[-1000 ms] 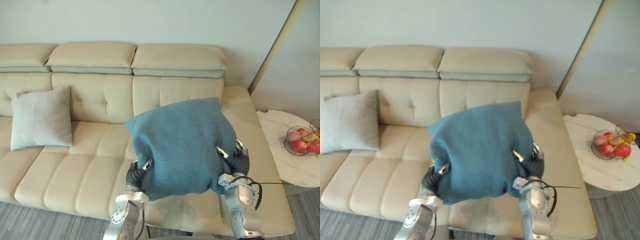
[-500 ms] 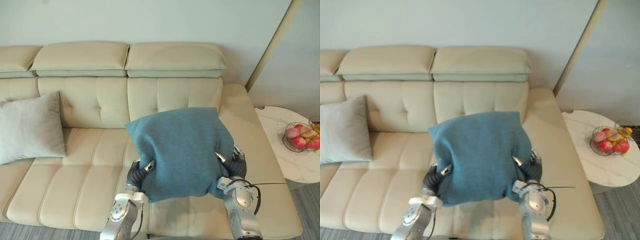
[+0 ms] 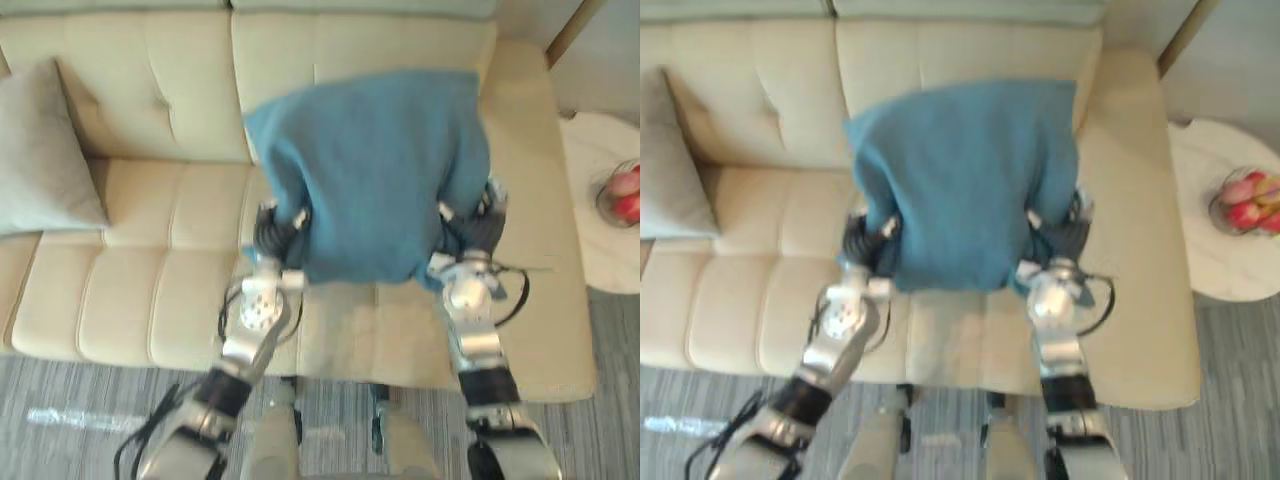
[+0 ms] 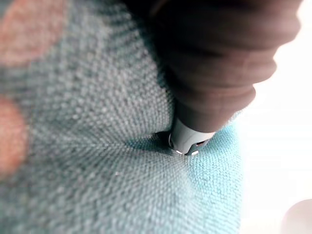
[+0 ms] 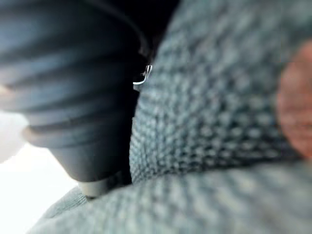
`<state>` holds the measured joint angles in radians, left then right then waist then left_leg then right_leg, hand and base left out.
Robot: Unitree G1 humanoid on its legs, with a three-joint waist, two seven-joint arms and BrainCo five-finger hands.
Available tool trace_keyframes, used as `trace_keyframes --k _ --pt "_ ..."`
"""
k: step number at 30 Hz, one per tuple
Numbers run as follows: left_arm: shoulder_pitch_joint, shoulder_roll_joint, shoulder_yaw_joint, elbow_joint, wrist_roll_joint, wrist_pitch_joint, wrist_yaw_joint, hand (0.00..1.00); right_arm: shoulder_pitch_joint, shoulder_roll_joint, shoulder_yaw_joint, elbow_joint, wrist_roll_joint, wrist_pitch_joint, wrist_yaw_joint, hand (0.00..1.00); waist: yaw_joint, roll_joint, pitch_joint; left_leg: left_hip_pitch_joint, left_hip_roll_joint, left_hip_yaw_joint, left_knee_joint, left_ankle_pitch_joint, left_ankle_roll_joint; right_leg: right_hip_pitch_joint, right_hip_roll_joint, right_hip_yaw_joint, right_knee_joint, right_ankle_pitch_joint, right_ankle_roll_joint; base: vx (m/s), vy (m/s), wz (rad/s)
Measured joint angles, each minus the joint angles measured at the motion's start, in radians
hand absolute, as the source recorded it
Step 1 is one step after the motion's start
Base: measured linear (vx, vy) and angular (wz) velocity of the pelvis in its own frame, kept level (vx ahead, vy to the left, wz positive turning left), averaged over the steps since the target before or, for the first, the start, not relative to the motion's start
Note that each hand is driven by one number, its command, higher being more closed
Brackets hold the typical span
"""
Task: Pick up cushions and gather them together orderly.
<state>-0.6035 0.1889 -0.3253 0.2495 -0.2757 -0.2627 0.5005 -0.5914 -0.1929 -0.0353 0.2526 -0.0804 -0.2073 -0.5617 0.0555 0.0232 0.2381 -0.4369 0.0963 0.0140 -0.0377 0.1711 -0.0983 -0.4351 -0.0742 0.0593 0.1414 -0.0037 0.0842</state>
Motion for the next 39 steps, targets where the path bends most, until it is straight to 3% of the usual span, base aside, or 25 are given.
trace_keyframes --k 2,4,5,12,19,23,28,35,39 --pt "-0.140 0.022 0.014 0.068 0.003 -0.002 0.030 1.00 -0.146 -0.030 -0.008 0.079 0.000 0.011 -0.021 1.00 -0.001 0.004 0.029 -0.030 -0.003 0.000 -0.017 0.025 0.003 -0.040 -0.001 0.003 0.003 0.013 0.005 -0.08 0.012 -0.03" --pt "-0.347 0.050 0.048 0.186 0.008 -0.005 0.056 1.00 -0.347 -0.057 -0.041 0.188 0.001 0.021 -0.038 1.00 -0.005 0.014 0.096 -0.053 -0.006 -0.005 -0.043 0.058 0.005 -0.068 -0.001 0.002 -0.008 0.036 0.009 -0.08 0.013 -0.01" --pt "-0.451 0.073 0.067 0.243 0.009 -0.007 0.064 0.00 -0.446 -0.062 -0.053 0.230 0.002 0.024 -0.048 0.00 -0.007 0.014 0.130 -0.068 -0.006 -0.007 -0.056 0.075 0.007 -0.091 -0.001 0.002 -0.010 0.044 0.011 -0.08 0.009 0.02" --pt "-0.805 0.143 0.139 0.610 -0.004 -0.008 0.031 0.00 -0.798 -0.084 -0.120 0.539 0.062 0.025 -0.077 0.00 -0.021 0.034 0.183 -0.211 -0.020 -0.025 -0.063 0.107 0.017 -0.198 -0.021 -0.001 -0.081 0.105 0.031 -0.02 0.007 0.02" --pt "-0.838 0.101 0.254 0.664 -0.012 0.025 -0.054 0.00 -0.833 -0.119 -0.127 0.585 0.207 0.049 0.005 0.00 -0.022 0.033 0.229 -0.325 -0.023 0.004 -0.063 0.119 0.017 -0.311 -0.027 0.015 -0.102 0.137 0.041 0.01 0.014 -0.08" --pt "-0.785 0.006 0.350 0.651 -0.023 0.026 -0.059 0.00 -0.761 -0.086 -0.127 0.509 0.239 0.061 0.052 0.00 -0.021 0.032 0.258 -0.324 -0.012 0.017 -0.063 0.119 0.017 -0.318 -0.016 0.021 -0.092 0.139 0.040 0.02 -0.042 -0.08" --pt "-0.691 -0.015 0.384 0.584 -0.022 0.005 -0.075 0.00 -0.683 -0.064 -0.127 0.458 0.240 0.057 0.077 0.00 -0.018 0.032 0.257 -0.311 -0.002 0.028 -0.064 0.119 0.016 -0.318 -0.007 0.027 -0.074 0.137 0.037 0.00 -0.031 -0.07" --pt "-0.594 0.011 0.446 0.541 -0.044 -0.005 -0.114 0.00 -0.517 -0.074 -0.170 0.350 0.260 0.054 0.092 0.00 -0.018 0.032 0.257 -0.298 0.004 0.027 -0.064 0.111 0.003 -0.322 0.001 0.022 -0.025 0.115 0.034 -0.03 -0.010 0.03" --pt "-0.472 0.111 0.497 0.465 -0.105 -0.010 -0.138 0.00 -0.373 -0.157 -0.215 0.183 0.284 0.021 0.132 0.00 -0.016 0.030 0.256 -0.257 0.010 0.026 -0.063 0.119 0.009 -0.304 0.007 0.016 0.027 0.083 0.026 0.00 -0.039 0.04"
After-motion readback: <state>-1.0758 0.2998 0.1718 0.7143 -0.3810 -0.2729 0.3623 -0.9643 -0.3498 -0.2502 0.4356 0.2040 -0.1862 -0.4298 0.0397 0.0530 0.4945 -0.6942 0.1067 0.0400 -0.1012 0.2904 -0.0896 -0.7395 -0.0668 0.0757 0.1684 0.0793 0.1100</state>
